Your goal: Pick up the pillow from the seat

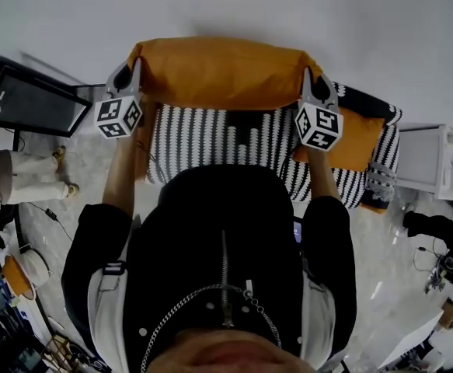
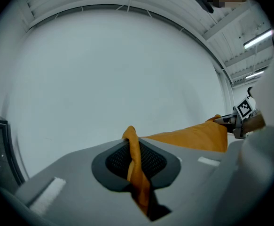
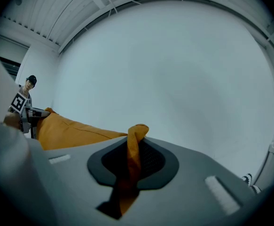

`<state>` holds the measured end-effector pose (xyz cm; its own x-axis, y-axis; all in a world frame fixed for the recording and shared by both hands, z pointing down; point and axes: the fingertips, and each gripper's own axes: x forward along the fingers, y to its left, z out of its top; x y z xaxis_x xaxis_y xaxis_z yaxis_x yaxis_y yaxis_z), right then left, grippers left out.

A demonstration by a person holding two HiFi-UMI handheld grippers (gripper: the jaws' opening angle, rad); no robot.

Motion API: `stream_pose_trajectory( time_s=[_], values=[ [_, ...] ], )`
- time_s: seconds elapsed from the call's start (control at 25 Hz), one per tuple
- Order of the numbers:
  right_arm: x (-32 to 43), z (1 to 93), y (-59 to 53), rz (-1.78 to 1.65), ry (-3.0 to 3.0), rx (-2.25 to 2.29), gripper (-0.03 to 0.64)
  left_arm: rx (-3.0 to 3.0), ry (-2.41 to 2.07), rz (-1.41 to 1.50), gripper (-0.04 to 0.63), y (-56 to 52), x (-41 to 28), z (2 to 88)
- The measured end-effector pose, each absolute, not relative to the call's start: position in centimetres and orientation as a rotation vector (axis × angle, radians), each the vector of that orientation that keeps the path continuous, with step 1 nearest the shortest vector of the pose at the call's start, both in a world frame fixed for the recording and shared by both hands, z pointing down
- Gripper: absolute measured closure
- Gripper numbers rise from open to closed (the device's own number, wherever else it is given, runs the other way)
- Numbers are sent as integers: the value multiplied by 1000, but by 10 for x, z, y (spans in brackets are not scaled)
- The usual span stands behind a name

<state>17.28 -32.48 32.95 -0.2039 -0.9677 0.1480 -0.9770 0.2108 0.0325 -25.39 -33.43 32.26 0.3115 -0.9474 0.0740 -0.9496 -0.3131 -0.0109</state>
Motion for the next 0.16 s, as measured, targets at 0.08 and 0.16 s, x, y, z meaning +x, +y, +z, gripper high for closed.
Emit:
stream_pose_trajectory(
  time_s=[0.08,0.16],
  values=[
    [175,329,-325,104,-2334,1894,575,2517,-1822,103,563,-335,-252,322],
    [177,329,-325,106,-2333,1897,575,2518,-1821,106,563,-335,-249,322]
  ],
)
